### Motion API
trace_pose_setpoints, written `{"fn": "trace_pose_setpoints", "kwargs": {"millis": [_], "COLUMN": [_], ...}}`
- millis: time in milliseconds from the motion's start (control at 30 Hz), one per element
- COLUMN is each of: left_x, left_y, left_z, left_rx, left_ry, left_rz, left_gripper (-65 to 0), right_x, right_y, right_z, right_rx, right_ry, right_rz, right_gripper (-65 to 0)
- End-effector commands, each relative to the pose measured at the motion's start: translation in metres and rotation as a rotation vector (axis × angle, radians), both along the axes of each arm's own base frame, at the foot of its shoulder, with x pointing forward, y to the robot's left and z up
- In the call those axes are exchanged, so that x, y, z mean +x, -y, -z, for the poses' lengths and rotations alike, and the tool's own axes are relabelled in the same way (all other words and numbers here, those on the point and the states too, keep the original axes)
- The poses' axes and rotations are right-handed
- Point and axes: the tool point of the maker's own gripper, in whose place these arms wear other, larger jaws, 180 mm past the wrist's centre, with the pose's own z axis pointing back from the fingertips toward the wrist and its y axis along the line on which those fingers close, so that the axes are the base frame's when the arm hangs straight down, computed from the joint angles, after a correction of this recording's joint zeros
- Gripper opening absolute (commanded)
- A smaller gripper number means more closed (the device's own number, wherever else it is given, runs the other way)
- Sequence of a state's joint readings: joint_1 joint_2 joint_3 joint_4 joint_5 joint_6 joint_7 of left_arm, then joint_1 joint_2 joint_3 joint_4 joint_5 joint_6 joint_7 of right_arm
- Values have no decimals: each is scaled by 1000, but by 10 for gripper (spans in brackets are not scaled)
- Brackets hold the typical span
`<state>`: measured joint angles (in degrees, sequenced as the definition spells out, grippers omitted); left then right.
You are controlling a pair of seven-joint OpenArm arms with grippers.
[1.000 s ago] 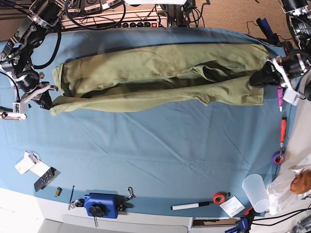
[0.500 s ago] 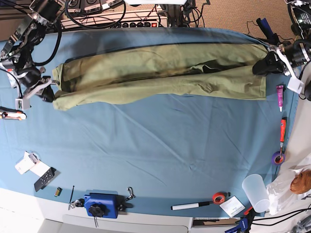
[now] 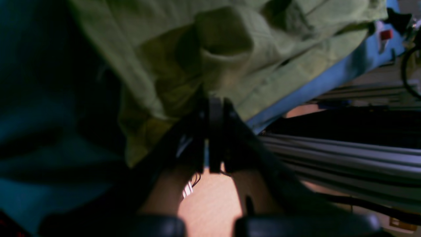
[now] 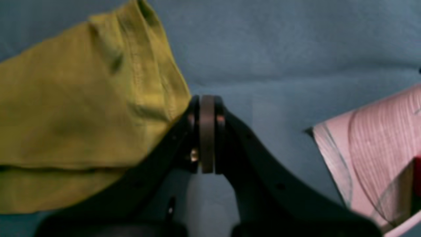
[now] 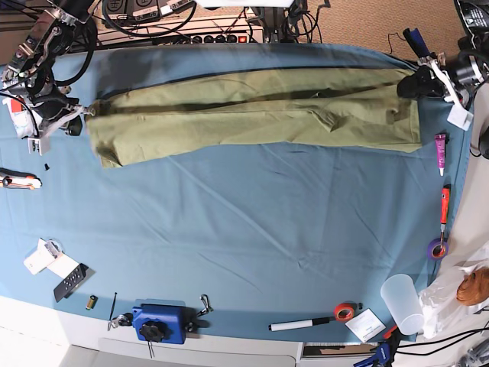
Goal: Layout the t-shirt on the table in an organized manner, then fold the t-shirt properly
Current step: 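Pull the strip ends apart with both grippers to straighten it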
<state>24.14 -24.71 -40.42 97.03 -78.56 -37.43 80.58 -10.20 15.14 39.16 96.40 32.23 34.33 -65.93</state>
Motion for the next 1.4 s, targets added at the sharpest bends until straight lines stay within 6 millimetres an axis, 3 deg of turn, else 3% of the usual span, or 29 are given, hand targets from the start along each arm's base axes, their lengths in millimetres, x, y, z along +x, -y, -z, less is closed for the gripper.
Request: {"fn": "trace_pose_setpoints", "kwargs": {"millis": [0,333,367,467,533,767,933,1000,1100,1200,1367], "left_x": [5,5,5,5,5,17,29,31,34,41,41], "left_y": [-3,-3,-3,-3,-3,-4,-7,-8,-15,-36,-56], "left_z": [-9,-9,-9,-9,-9,-17,-27,-28,-20,-4,13], "left_rx": [6,6,6,6,6,-17,-36,-34,31,148,232], "left_ry": [35,34,34,34,34,94,156,168,150,84,-13], "left_rz": [3,3,3,3,3,-40,-81,-93,-96,-179,-300], "left_gripper": [-650,-650,-635,-453,-385,-369,-282,-280,-280,-278,-235], "right_x": [8,6,5,1,0,-1,-3,-2,-2,-2,-2], "right_y": [4,5,4,3,3,2,-3,-3,-3,-3,-3], "right_z": [-14,-12,-11,-8,-7,-6,-5,-5,-5,-5,-5], "right_rx": [-19,-26,-26,-27,-27,-31,-22,-20,-20,-19,-20], "right_ry": [52,38,30,4,-8,-15,-22,-23,-23,-23,-22], "right_rz": [-6,-8,-11,-24,-24,-42,-76,-72,-69,-68,-68], "right_gripper": [-650,-650,-650,-650,-650,-645,-459,-449,-449,-449,-449]}}
